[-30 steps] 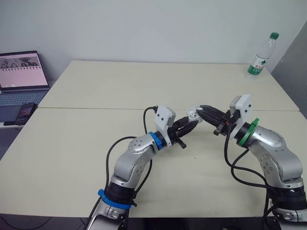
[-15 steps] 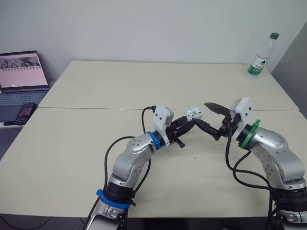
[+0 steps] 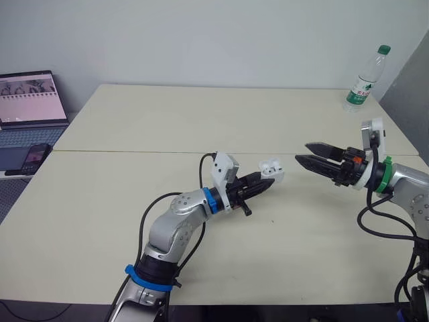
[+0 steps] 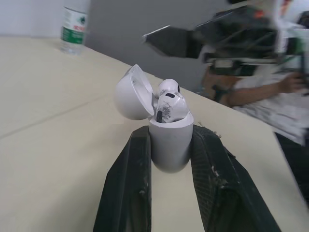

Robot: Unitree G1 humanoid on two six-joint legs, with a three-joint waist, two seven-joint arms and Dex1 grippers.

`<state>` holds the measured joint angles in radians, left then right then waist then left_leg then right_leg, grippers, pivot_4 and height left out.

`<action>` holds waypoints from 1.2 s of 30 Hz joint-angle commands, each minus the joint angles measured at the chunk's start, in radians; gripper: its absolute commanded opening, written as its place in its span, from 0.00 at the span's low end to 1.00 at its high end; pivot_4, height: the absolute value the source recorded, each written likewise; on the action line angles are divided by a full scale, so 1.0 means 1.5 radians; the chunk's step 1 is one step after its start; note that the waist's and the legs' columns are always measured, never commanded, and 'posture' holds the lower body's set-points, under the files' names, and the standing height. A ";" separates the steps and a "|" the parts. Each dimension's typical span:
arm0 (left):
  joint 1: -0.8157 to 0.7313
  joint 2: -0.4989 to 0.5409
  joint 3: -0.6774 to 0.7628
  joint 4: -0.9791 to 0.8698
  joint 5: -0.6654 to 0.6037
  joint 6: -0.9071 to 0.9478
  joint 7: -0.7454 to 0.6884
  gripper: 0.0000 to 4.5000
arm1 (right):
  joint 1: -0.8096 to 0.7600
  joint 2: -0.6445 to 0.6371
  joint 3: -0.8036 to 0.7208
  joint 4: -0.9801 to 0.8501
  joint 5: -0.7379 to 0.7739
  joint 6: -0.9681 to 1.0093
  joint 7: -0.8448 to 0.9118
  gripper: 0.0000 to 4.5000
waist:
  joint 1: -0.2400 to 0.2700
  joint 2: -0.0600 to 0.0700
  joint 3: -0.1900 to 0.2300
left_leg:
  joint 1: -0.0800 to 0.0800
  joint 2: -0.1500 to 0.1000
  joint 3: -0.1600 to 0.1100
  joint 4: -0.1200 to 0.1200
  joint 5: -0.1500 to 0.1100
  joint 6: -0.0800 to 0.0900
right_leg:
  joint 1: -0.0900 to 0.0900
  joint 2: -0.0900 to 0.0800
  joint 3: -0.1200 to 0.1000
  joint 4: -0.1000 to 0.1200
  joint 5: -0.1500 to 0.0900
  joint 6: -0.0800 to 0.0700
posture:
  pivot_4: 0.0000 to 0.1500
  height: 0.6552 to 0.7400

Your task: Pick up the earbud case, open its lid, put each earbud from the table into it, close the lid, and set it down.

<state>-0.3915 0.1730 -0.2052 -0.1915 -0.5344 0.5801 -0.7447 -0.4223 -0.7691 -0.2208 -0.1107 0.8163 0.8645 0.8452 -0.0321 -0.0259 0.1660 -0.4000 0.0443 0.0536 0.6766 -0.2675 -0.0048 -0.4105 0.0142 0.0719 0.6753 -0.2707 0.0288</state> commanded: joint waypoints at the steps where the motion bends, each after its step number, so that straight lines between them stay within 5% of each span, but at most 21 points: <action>1: -0.004 0.019 0.010 -0.056 -0.073 0.050 -0.047 0.17 | 0.001 -0.026 0.029 0.004 -0.004 0.036 0.035 0.54 | 0.000 0.000 0.000 | 0.000 0.000 0.000 0.000 0.000 0.000 | 0.000 0.000 0.000 0.000 0.000 0.000 | 1.00 0.95; 7: -0.005 0.044 0.009 -0.072 -0.109 0.084 -0.070 0.17 | -0.016 -0.025 0.053 0.011 0.033 0.119 0.065 0.03 | 0.000 0.000 0.000 | 0.000 0.000 0.000 0.000 0.000 0.000 | 0.000 0.000 0.000 0.000 -0.001 0.002 | 1.00 0.95; 8: -0.005 0.046 0.008 -0.074 -0.113 0.089 -0.071 0.17 | -0.020 -0.021 0.048 0.010 0.047 0.136 0.067 0.01 | 0.000 0.000 0.000 | 0.000 0.000 0.000 0.000 0.000 0.000 | 0.000 0.000 0.000 0.000 -0.001 0.002 | 1.00 0.95; 25: 0.004 0.054 0.008 -0.073 -0.129 0.131 -0.063 0.17 | -0.030 -0.022 -0.070 -0.035 0.261 0.228 0.138 0.01 | 0.000 0.000 0.000 | 0.000 0.000 -0.001 0.000 0.000 0.000 | 0.000 0.000 0.000 -0.001 -0.001 0.003 | 1.00 0.95; 32: -0.004 0.050 -0.001 -0.052 -0.100 0.137 -0.029 0.17 | 0.014 -0.021 -0.054 -0.061 0.187 0.163 0.102 0.01 | 0.000 0.000 0.000 | 0.000 0.000 -0.001 0.000 0.000 0.000 | 0.000 0.000 0.000 -0.001 -0.001 0.003 | 1.00 0.95; 36: -0.025 0.077 -0.070 -0.010 0.028 0.133 0.046 0.17 | 0.057 -0.012 -0.023 -0.074 0.058 0.037 0.072 0.01 | 0.000 0.000 0.001 | 0.000 0.000 -0.001 0.000 0.000 0.000 | 0.000 0.000 0.000 -0.001 -0.002 0.003 | 1.00 0.95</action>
<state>-0.4132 0.2804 -0.2744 -0.2124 -0.5595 0.7849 -0.7112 -0.3449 -0.7835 -0.2537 -0.1947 0.9533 0.9866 0.9652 -0.0316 -0.0266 0.1668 -0.4003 0.0444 0.0521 0.6763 -0.2676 -0.0049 -0.4102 0.0144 0.0717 0.6734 -0.2729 0.0330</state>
